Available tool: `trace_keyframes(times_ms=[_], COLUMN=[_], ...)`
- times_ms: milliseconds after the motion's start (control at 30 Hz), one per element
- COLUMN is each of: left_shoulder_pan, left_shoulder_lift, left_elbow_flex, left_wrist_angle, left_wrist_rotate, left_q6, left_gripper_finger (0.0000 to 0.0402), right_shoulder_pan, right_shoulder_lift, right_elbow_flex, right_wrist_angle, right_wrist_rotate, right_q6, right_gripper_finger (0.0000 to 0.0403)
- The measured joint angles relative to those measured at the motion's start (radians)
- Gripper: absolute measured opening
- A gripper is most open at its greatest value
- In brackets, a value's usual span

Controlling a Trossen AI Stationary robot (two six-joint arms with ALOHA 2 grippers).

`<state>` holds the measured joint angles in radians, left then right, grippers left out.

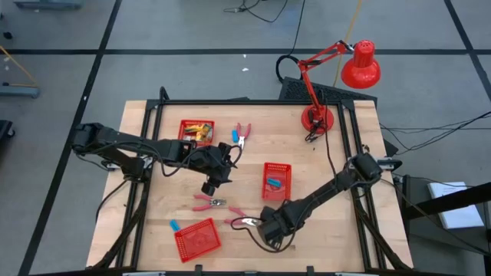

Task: Pick & Place School Supplies
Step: Put the blue eraser into the middle red basket

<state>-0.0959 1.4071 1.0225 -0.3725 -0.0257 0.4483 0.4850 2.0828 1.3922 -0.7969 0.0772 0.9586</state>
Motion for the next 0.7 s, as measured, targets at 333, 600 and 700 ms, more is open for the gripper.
trace_keyframes(times_ms=[333, 600, 700], left_shoulder_pan=[0.031, 0.045, 0.045], left_shoulder_lift=[0.0, 0.0, 0.0], left_elbow_flex=[0.0, 0.0, 0.0], left_wrist_angle=[-0.006, -0.006, -0.005], left_wrist_rotate=[0.003, 0.032, 0.034], left_q6=[0.002, 0.003, 0.005], left_gripper_finger=[0.0248, 0.0248, 0.0248], right_shoulder_pan=[-0.034, -0.035, -0.036], right_shoulder_lift=[-0.003, -0.02, -0.038], right_elbow_flex=[0.0, 0.001, 0.001], right_wrist_angle=[0.089, 0.141, 0.166], right_wrist_rotate=[0.0, -0.032, -0.044], right_q6=[-0.076, -0.084, -0.084], right_gripper_finger=[0.0256, 0.0256, 0.0256])
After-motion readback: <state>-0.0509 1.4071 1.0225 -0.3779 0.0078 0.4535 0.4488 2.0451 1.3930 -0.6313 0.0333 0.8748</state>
